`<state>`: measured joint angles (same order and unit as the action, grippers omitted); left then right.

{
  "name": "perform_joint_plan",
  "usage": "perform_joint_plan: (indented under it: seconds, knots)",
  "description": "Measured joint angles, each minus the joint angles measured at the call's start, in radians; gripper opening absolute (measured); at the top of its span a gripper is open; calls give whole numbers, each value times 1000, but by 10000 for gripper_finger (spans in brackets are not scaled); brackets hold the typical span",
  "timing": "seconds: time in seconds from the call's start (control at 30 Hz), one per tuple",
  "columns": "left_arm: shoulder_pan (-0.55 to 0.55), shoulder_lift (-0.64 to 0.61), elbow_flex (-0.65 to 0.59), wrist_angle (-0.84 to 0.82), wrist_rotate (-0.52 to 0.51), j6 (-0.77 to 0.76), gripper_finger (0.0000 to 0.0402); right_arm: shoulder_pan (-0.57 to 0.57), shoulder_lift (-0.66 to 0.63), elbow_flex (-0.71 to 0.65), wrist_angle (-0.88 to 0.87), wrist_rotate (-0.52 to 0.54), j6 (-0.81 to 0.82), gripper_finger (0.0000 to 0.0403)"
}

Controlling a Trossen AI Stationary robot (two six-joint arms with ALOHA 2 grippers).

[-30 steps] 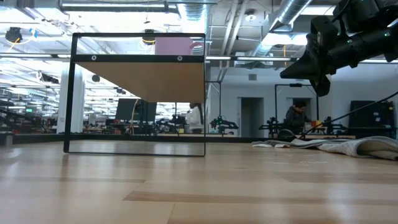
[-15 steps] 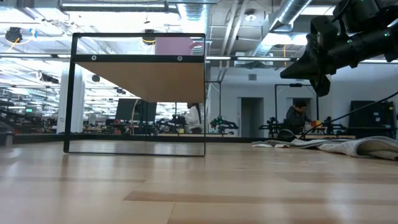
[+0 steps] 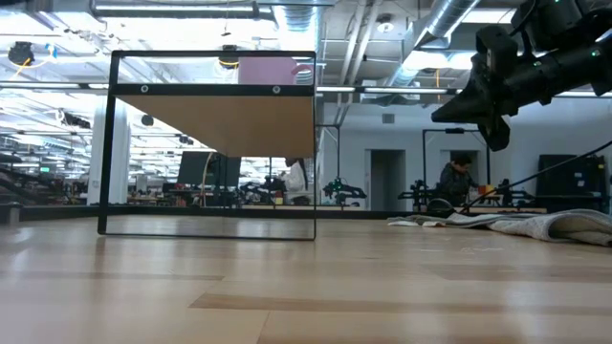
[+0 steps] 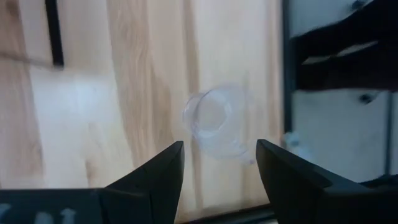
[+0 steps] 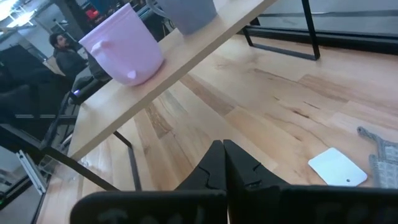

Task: Stack small to large cups/mugs on shelf
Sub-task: Put the transparent mug on the shelf

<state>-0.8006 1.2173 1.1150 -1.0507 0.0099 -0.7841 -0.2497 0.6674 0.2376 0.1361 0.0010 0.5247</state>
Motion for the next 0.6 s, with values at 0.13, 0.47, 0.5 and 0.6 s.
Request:
perform_joint_plan:
  seconds: [0.13, 0.47, 0.5, 0.6]
  knots:
    - [0, 86, -3, -23, 21, -16, 192, 0, 0, 0, 1, 0, 0, 6]
    - [0, 280, -3, -29, 61, -36, 183, 0, 0, 0, -1, 0, 0, 6]
    - [0, 293, -3, -26, 65, -35, 181, 0, 0, 0, -1, 0, -1, 6]
    - [0, 315, -3, 1, 64, -26, 176, 0, 0, 0, -1, 0, -2, 6]
